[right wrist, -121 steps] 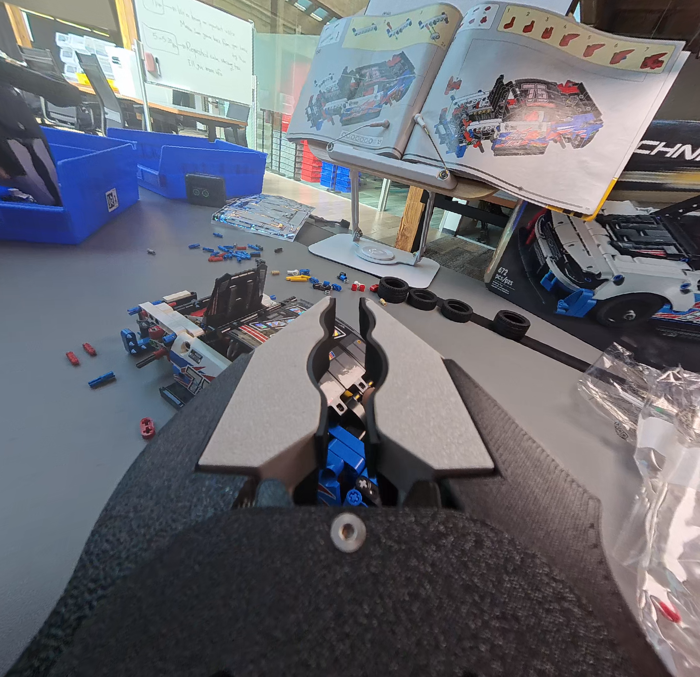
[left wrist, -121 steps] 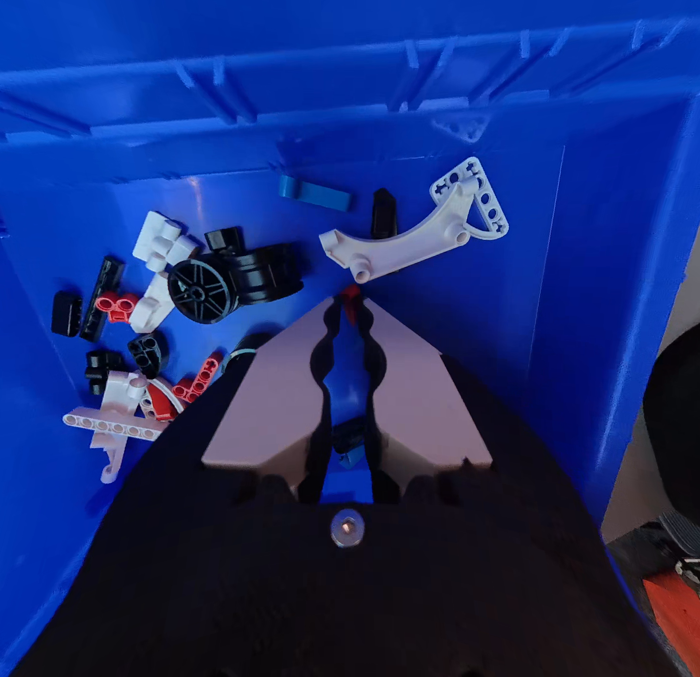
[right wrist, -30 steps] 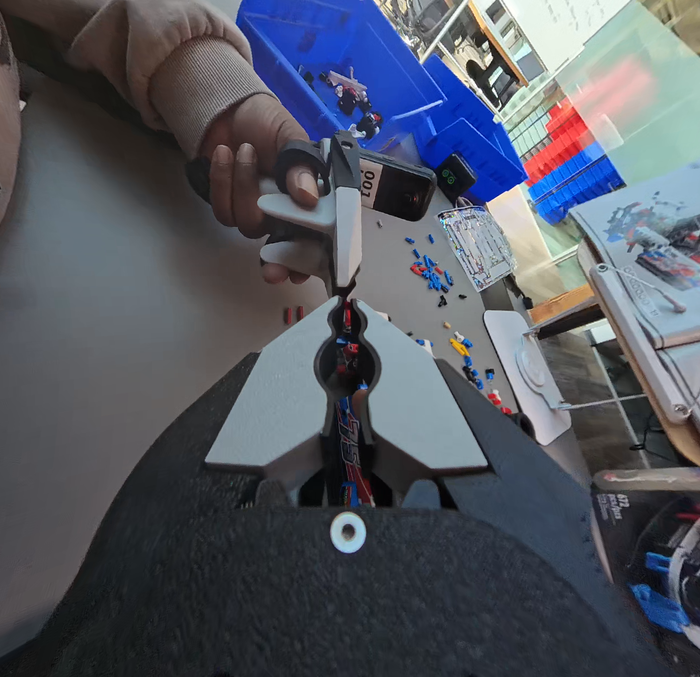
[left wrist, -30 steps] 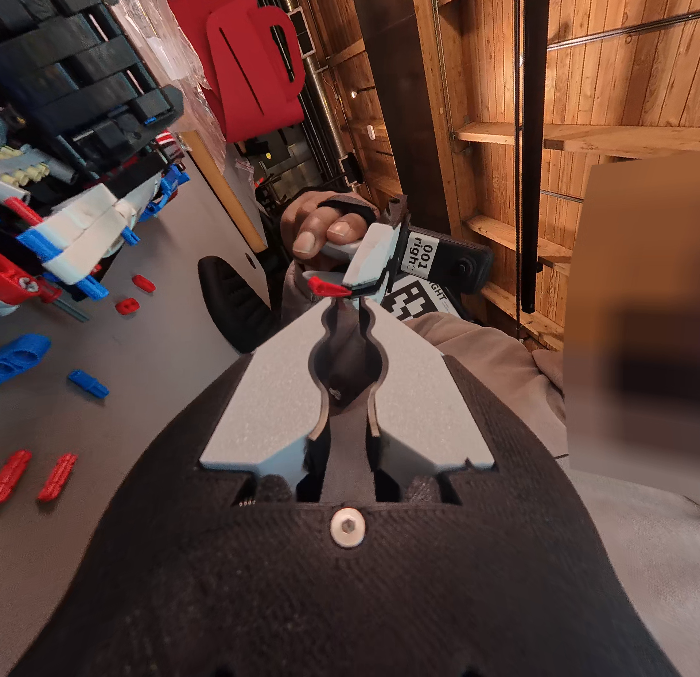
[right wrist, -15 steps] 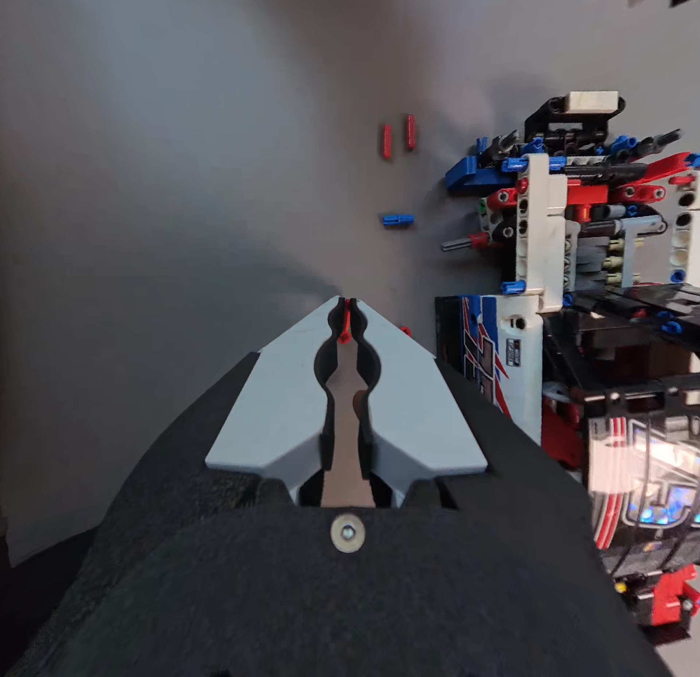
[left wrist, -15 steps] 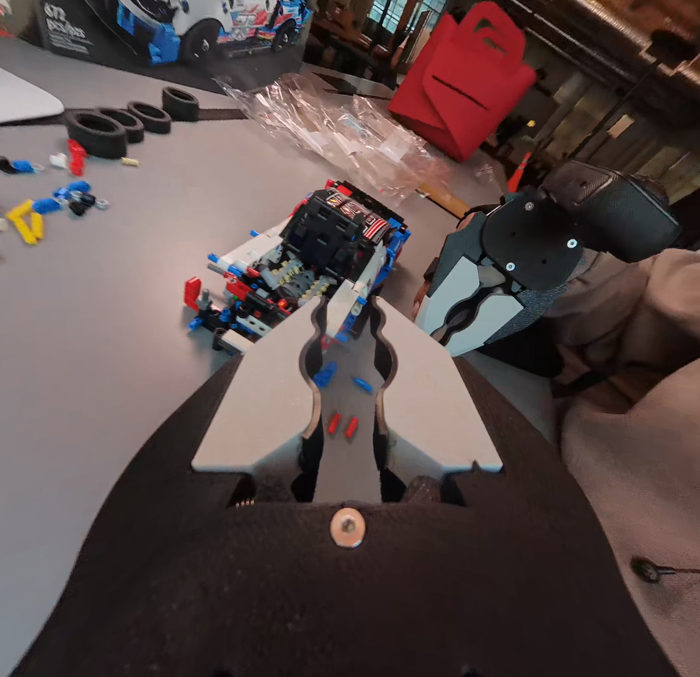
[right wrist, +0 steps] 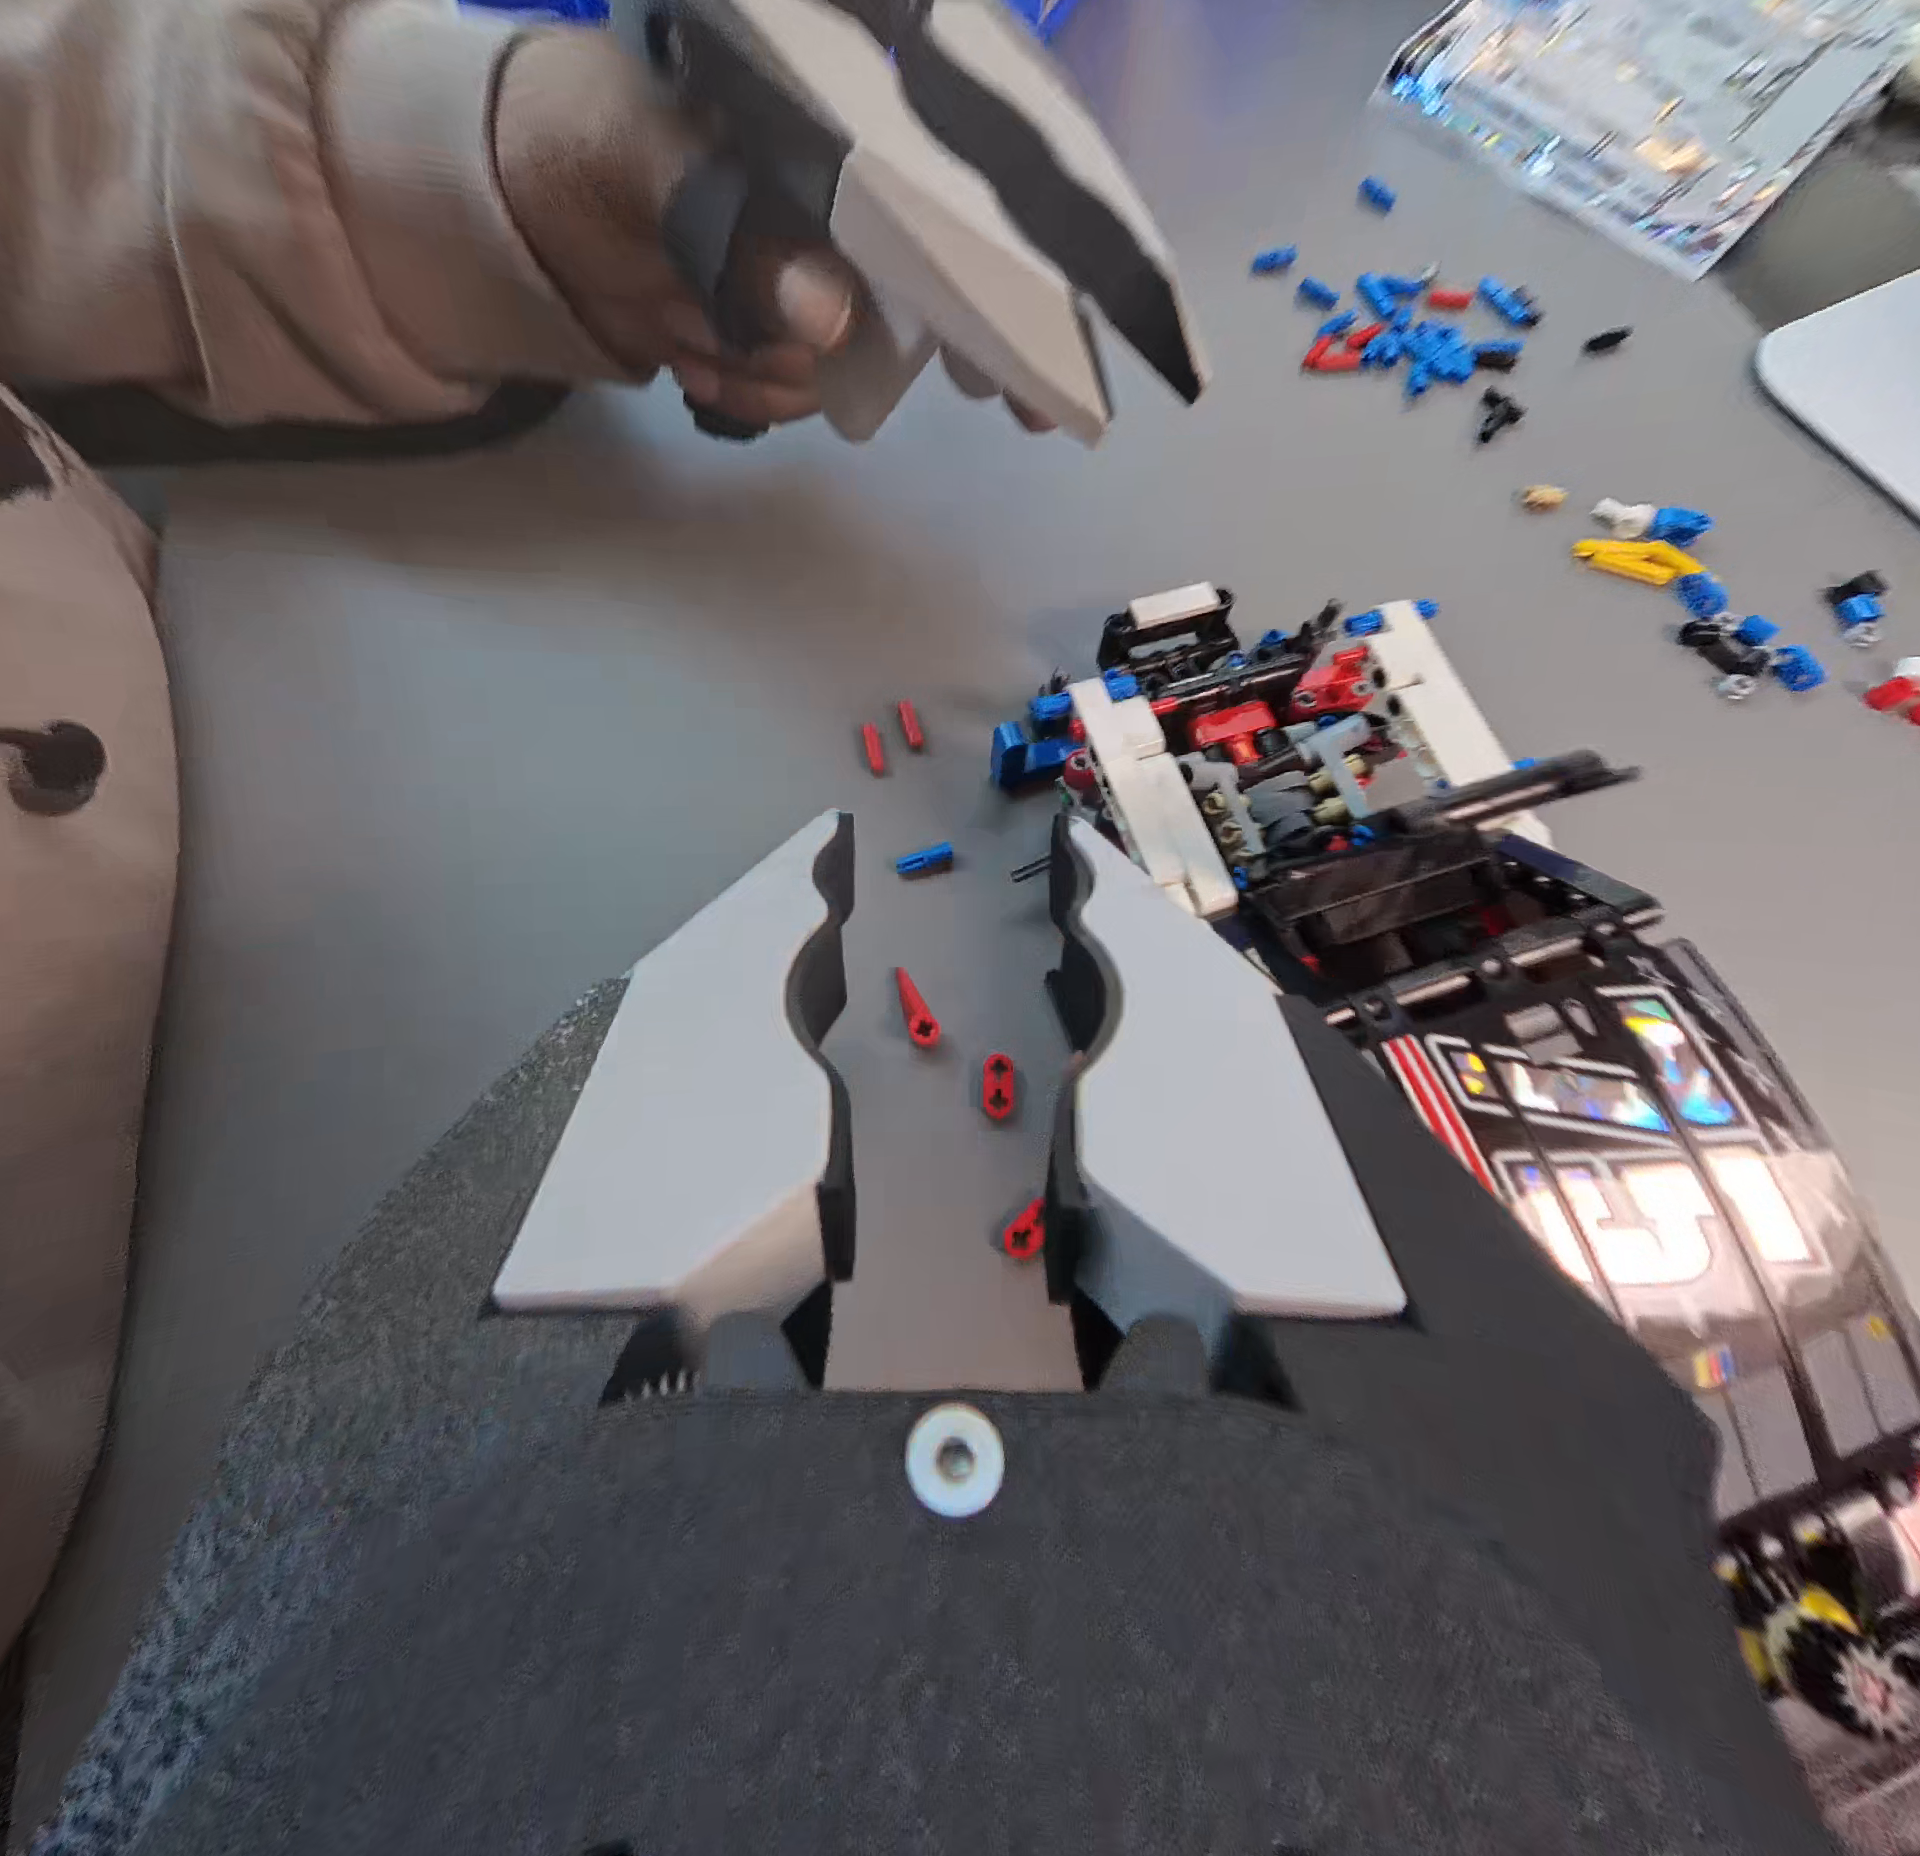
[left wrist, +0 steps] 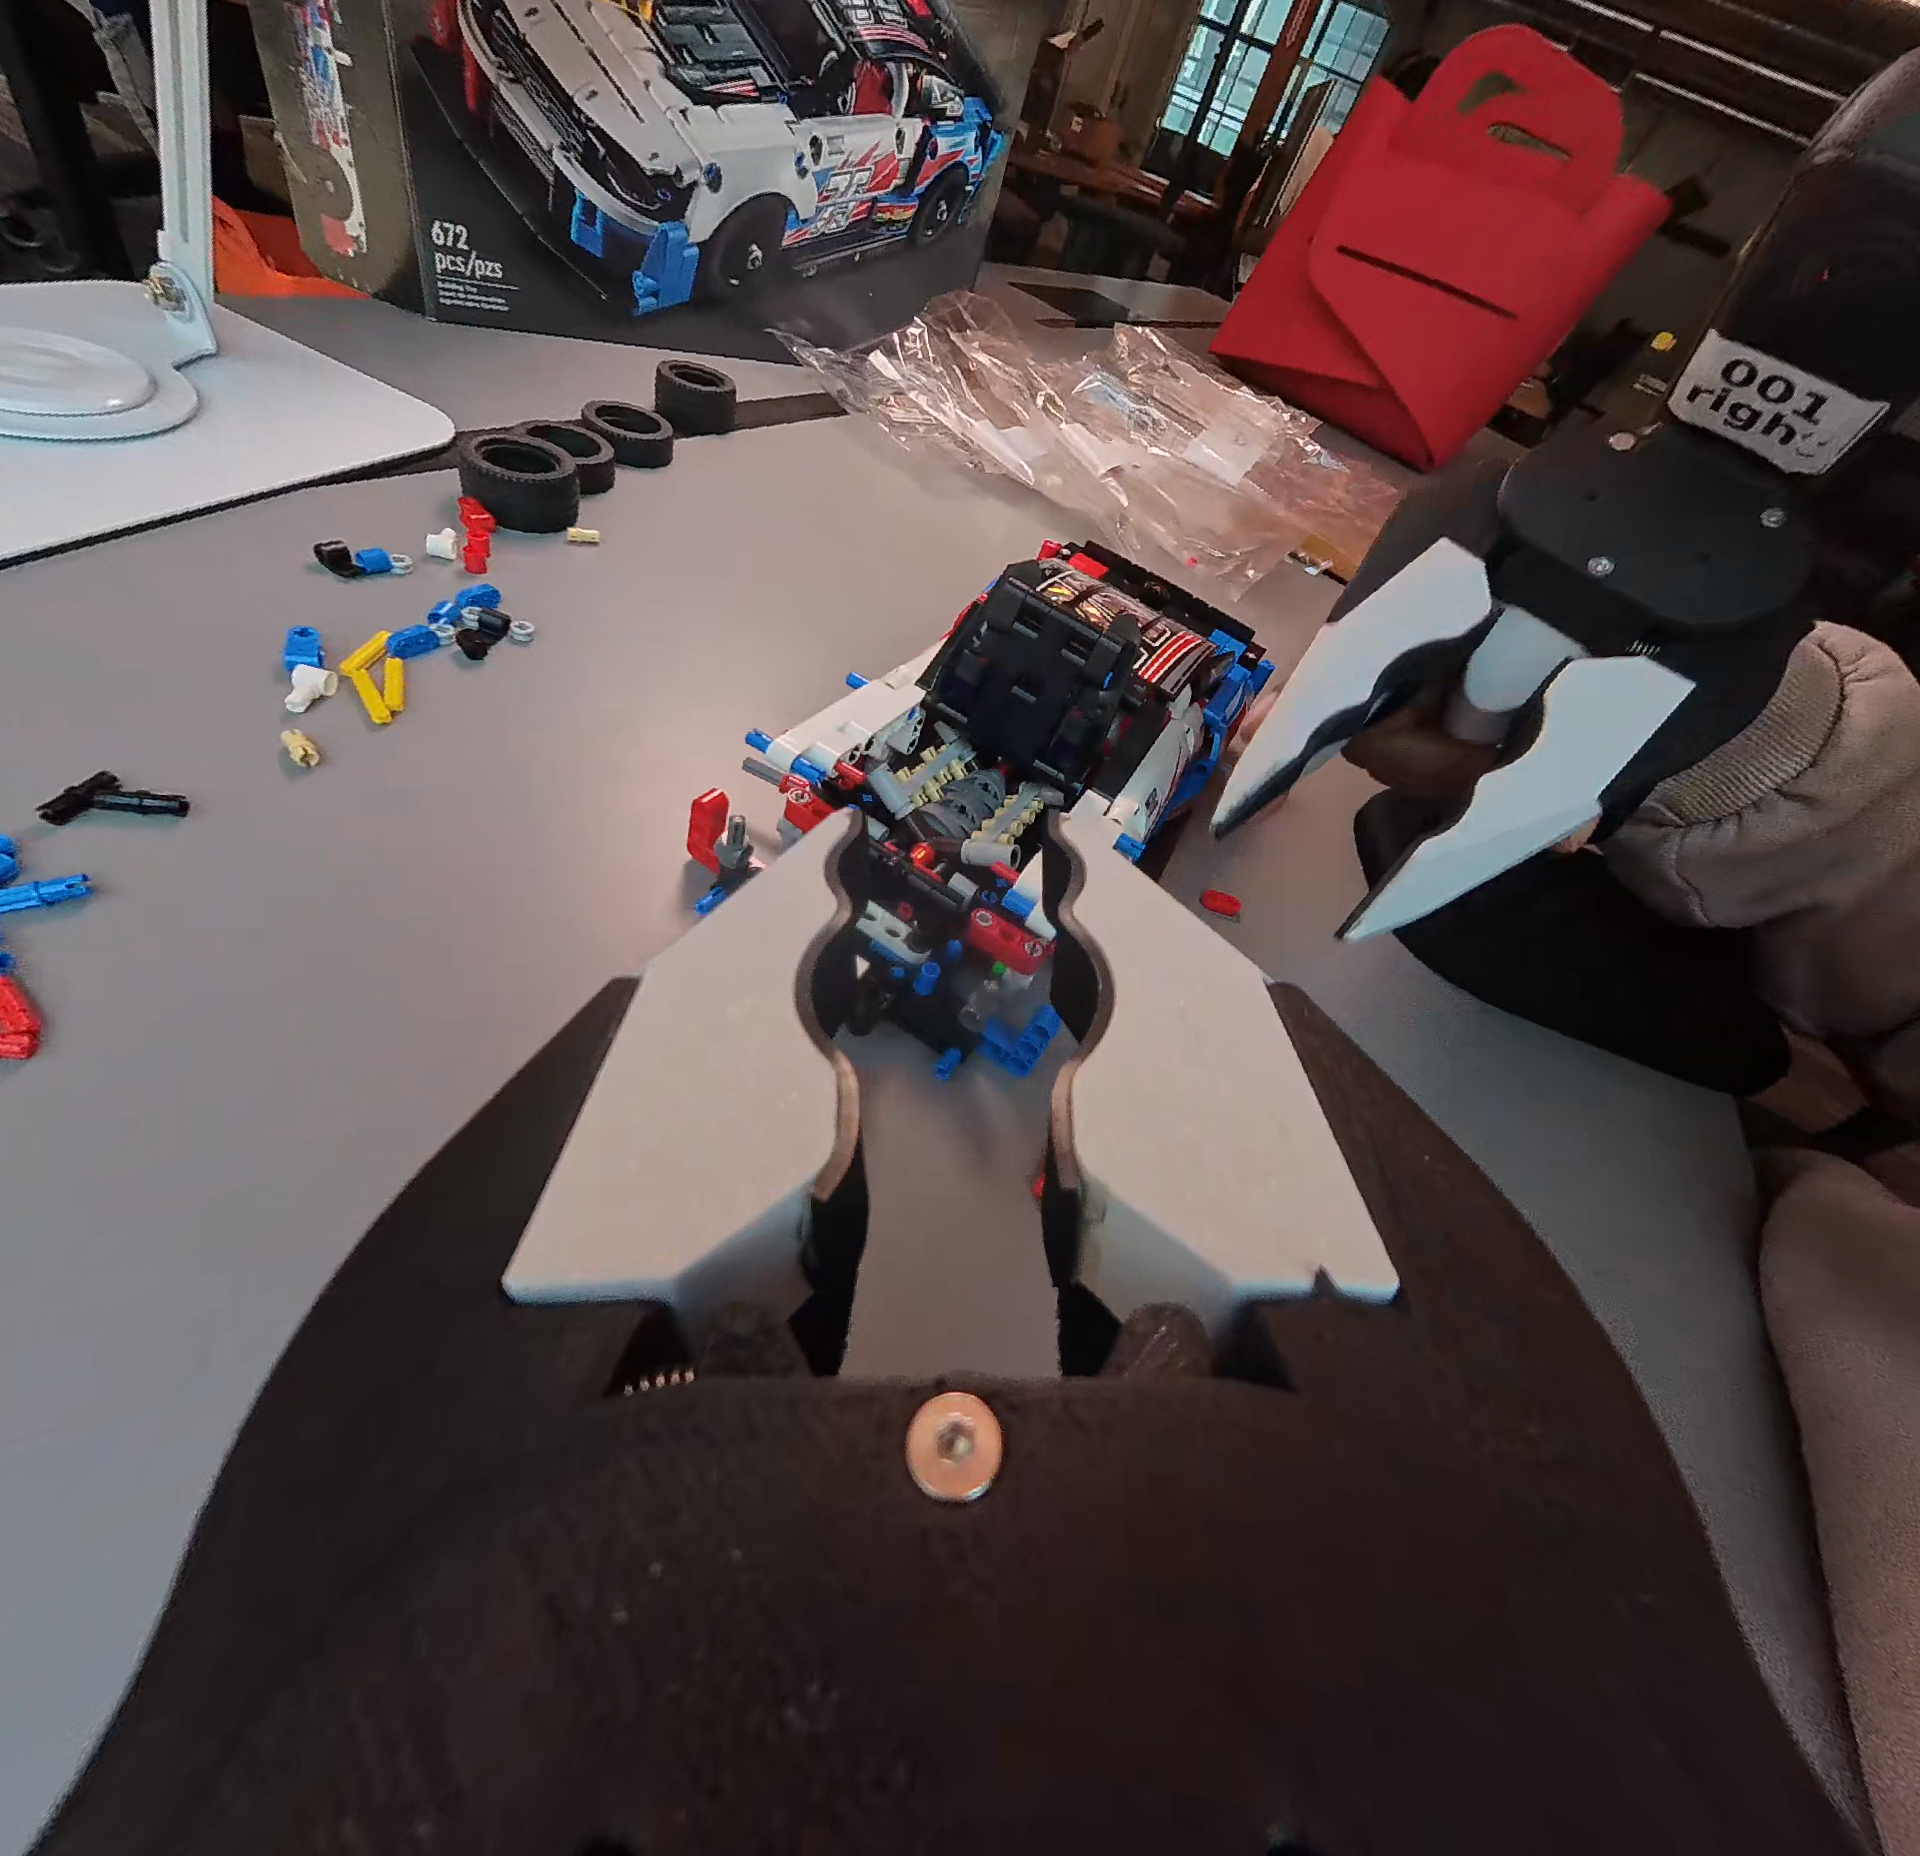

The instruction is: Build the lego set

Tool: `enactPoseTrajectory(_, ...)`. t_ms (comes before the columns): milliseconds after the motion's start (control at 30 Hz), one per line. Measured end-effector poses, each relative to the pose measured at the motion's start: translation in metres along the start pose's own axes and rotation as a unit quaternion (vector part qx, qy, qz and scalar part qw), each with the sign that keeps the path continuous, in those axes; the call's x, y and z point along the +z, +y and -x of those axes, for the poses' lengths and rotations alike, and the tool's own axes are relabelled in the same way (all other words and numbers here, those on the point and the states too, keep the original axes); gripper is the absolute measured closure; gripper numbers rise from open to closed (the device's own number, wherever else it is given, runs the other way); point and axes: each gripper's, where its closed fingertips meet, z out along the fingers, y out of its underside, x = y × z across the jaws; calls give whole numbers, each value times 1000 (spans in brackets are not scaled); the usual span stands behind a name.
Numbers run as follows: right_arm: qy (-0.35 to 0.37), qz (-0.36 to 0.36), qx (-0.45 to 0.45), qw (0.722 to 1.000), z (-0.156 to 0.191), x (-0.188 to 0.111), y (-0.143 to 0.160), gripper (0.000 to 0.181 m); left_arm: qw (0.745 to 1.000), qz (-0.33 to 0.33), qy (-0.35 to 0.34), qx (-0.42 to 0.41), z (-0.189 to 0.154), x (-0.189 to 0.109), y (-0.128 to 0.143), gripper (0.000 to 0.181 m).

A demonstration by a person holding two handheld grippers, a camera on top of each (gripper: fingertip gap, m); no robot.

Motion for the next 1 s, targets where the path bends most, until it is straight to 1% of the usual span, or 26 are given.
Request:
enactPoseTrajectory(33, 14, -31, 15, 999, -6, -8, -6, 140, 1000, 1, -4, 1, 2, 0, 1, 148)
enactPoseTrajectory(100, 39, -89, 38, 995, -16, -23, -14, 132, 1000, -2, -10, 6, 4, -1, 0, 146)
enactPoseTrajectory(167, 72, -138, 60, 986, -29, -39, -17, 129, 1000, -5, -16, 15, 6, -2, -2, 145)
enactPoseTrajectory(233, 107, -187, 68, 974, -41, -55, -19, 131, 999, -11, -22, 29, 7, -5, -7, 144)
enactPoseTrajectory(300, 140, -230, 65, 961, -49, -70, -18, 138, 999, -25, -27, 37, 10, -13, -16, 147)
enactPoseTrajectory(400, 180, -270, 58, 944, -61, -89, -16, 149, 995, -38, -65, 64, 28, -36, -31, 149)
enactPoseTrajectory(500, 200, -284, 64, 936, -70, -97, -13, 154, 989, -67, -104, 84, 44, -68, -51, 159)
enactPoseTrajectory(567, 199, -293, 66, 933, -72, -99, -13, 157, 986, -90, -110, 88, 47, -91, -66, 155)
enactPoseTrajectory(633, 198, -292, 65, 934, -72, -98, -11, 158, 981, -118, -127, 89, 50, -113, -80, 134)
enactPoseTrajectory(700, 198, -289, 59, 935, -71, -97, -10, 159, 974, -136, -161, 88, 55, -135, -89, 102)
enactPoseTrajectory(767, 199, -285, 58, 936, -71, -96, -8, 160, 965, -124, -209, 102, 64, -154, -90, 85)
enactPoseTrajectory(800, 199, -286, 58, 936, -71, -97, -7, 160, 960, -115, -231, 112, 69, -164, -90, 82)
enactPoseTrajectory(833, 198, -287, 60, 935, -72, -97, -7, 160, 956, -106, -248, 117, 73, -174, -89, 81)
enactPoseTrajectory(867, 198, -288, 62, 935, -72, -97, -6, 160, 951, -103, -265, 121, 78, -186, -90, 85)
enactPoseTrajectory(933, 195, -295, 68, 933, -72, -99, -7, 161, 943, -94, -294, 126, 89, -212, -92, 98)
enactPoseTrajectory(1000, 191, -300, 72, 932, -72, -100, -8, 161, 935, -68, -322, 132, 102, -235, -90, 109)
